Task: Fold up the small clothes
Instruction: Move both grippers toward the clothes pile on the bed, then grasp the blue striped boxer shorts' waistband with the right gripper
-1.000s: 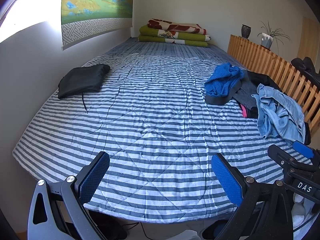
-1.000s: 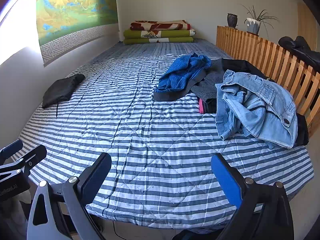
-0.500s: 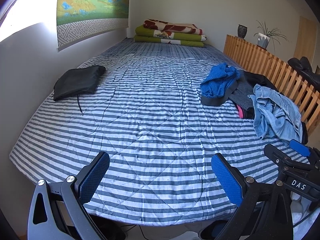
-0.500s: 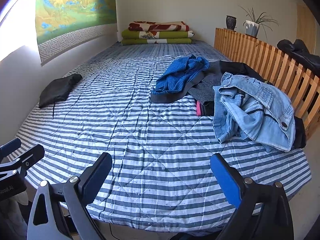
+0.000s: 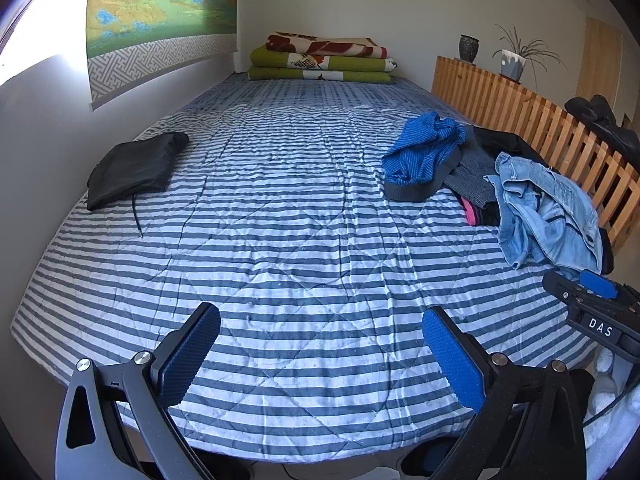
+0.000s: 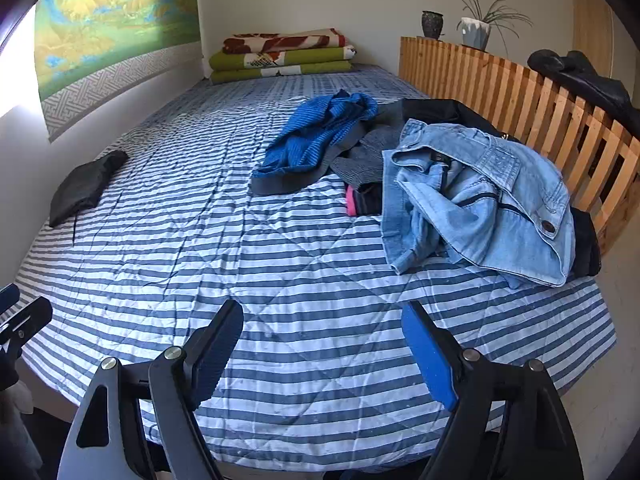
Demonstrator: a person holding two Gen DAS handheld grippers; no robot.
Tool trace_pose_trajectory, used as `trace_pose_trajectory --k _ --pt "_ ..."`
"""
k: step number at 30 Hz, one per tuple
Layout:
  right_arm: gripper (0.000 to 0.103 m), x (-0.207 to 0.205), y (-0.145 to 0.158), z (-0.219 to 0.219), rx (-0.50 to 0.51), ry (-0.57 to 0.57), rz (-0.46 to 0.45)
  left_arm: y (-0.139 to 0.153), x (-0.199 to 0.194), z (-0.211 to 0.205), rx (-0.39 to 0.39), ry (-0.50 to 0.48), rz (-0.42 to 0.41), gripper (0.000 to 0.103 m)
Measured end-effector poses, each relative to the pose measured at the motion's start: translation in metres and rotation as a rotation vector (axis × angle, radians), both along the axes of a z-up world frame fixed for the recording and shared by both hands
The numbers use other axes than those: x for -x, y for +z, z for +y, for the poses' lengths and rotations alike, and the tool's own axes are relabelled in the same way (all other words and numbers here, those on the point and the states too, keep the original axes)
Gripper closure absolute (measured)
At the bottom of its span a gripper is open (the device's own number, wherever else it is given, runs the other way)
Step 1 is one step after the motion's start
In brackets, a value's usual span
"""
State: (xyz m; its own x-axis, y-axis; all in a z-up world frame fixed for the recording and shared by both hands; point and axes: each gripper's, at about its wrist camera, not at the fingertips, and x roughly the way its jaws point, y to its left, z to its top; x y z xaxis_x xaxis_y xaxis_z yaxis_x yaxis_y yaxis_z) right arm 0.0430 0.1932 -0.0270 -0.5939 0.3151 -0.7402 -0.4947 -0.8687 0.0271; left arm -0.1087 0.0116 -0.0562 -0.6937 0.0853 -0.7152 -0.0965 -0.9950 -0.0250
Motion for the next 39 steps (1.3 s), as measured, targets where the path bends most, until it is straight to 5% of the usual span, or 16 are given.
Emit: trace_pose_trajectory --k 11,22,32,39 --pt "0.041 0.002 -0.001 0.072 -0.016 -0.066 -0.016 -0.006 0.034 0.033 0.023 -0.079 -0.032 0.006" --pt "0.037 0.011 0.010 0.178 -0.095 -0.205 -0.049 -0.028 0.083 0.069 0.014 -0.131 -0.062 0.006" --pt "0.035 0.078 0.005 0.198 -0.076 -0.094 -0.065 -0.048 0.121 0.066 0.021 -0.103 -0.087 0.006" --pt "0.035 0.172 -0.016 0.143 0.006 0.147 -0.055 -0.055 0.137 0.041 -0.007 -0.043 -0.095 0.006"
